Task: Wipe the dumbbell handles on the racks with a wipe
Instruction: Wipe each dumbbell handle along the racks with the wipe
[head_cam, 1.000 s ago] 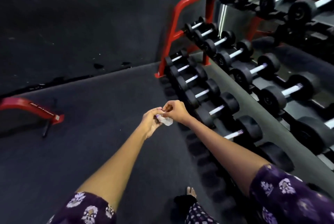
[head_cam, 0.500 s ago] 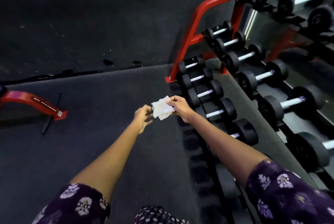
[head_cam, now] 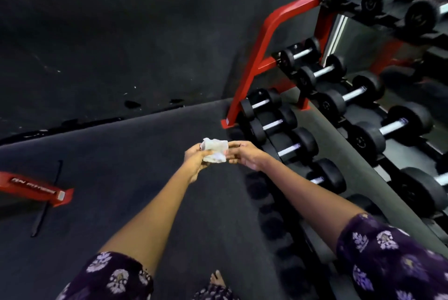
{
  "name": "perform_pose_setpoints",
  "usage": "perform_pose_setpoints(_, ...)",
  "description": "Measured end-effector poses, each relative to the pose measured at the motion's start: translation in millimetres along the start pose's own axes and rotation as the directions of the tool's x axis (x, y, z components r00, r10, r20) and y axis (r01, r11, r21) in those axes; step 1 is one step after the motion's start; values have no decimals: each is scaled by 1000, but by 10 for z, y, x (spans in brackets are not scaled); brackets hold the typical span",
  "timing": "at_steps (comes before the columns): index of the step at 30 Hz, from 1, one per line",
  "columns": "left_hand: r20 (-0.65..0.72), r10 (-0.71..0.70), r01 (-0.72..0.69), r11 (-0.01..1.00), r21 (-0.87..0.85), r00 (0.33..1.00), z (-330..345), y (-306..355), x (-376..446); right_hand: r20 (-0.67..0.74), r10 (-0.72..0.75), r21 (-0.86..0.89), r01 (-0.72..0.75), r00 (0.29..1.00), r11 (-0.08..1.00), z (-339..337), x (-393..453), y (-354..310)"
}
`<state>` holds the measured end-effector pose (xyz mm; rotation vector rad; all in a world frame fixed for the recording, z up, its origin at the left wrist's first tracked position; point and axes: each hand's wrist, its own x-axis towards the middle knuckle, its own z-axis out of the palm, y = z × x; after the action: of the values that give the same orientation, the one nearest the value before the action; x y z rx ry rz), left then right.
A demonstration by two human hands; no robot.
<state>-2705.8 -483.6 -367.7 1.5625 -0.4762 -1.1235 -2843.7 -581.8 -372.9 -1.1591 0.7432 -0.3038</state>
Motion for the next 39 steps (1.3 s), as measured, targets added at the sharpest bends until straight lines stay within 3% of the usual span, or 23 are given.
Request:
perform_pose_setpoints(3,37,15,-15,1000,4,999,-104,271,480,-32,4,14,-4,999,1000,49,488,-151)
perform_pose_setpoints(9,120,-68,74,996,-45,990,-190,509,1367,-285,12,150,32,958,988,-55,1349,-355)
perform_pose_setpoints(19,118,-191,219,924,-314,975,14,1139,3255,-345,38,338,86,938,937,-786,3122,-970)
perform_pose_setpoints(22,159,-230,254,955,-152,960,130,1412,3823,-340,79,373,57,937,926,-1030,3506,-1233)
perform_pose_setpoints(27,223,-155,122,981,152,963,438,1744,4596,-407,-78,-23,75,910,997,-1448,4045,-1619)
perform_pose_setpoints(30,258,-94,12,953,302,962,583,1844,5054,-483,-37,26,57,875,998,-1698,4325,-1740)
perform_pose_setpoints(35,350,-43,-86,935,344,936,787,2030,5889,-502,95,89,-58,860,994,-2030,4850,-1861)
perform_pose_setpoints(37,397,-23,-127,929,346,918,904,2093,6298,-580,127,135,-59,805,989,-2154,5109,-1903)
perform_pose_setpoints(39,437,-31,-142,923,358,899,991,2136,6576,-659,156,264,32,735,964,-2213,5300,-1929)
